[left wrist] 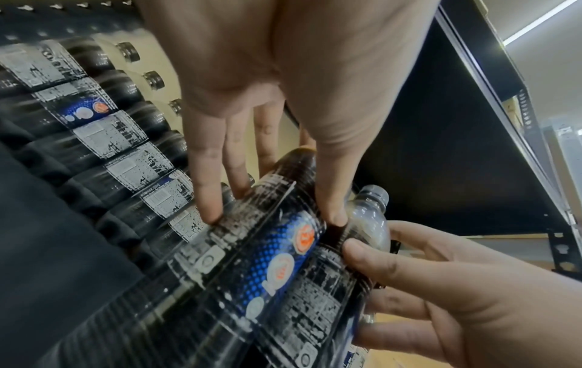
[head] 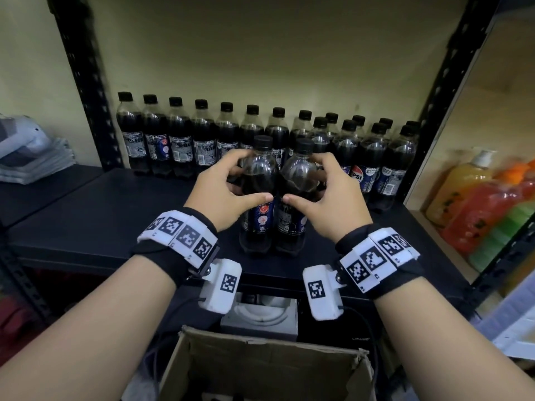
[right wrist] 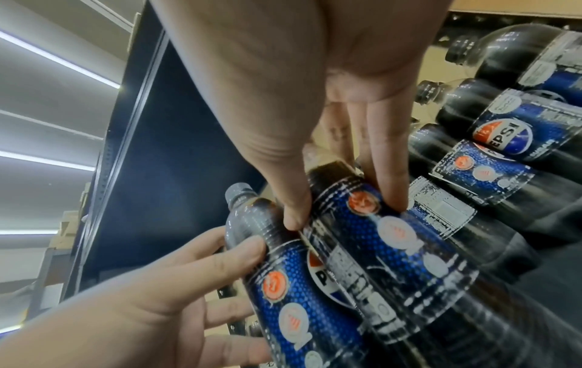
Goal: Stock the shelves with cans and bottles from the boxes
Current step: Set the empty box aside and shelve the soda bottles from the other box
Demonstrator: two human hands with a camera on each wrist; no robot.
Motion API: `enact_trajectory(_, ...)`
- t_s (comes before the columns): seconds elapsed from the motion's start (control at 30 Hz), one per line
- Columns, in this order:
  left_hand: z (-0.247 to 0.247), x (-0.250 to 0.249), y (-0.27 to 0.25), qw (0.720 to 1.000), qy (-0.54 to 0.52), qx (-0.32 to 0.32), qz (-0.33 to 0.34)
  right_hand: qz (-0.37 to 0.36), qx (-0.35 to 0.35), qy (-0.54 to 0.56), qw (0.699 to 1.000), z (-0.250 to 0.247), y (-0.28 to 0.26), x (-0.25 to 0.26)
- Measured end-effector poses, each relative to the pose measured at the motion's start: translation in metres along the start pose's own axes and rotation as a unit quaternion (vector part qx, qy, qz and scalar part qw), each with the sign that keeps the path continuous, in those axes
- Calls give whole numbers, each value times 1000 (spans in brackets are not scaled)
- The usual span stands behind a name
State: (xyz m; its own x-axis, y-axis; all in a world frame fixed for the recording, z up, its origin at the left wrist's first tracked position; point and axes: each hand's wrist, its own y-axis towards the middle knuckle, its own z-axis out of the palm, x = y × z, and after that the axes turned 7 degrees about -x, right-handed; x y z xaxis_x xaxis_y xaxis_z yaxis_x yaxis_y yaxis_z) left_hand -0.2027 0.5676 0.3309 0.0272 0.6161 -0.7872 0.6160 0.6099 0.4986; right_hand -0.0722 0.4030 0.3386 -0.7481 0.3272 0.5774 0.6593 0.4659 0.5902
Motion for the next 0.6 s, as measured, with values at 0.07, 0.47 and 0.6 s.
enact_trajectory(0.07, 4, 4, 9, 1000, 14, -5, -3, 5, 1, 0, 1000, 4, 9, -2)
enact_trajectory(0.47, 31, 38, 80, 1000, -3, -16, -4, -4, -22, 28, 999, 40, 68, -31)
enact_trajectory(0.6, 38, 52, 97, 999, -26, -40, 7, -23, -29, 43, 998, 54, 80, -38)
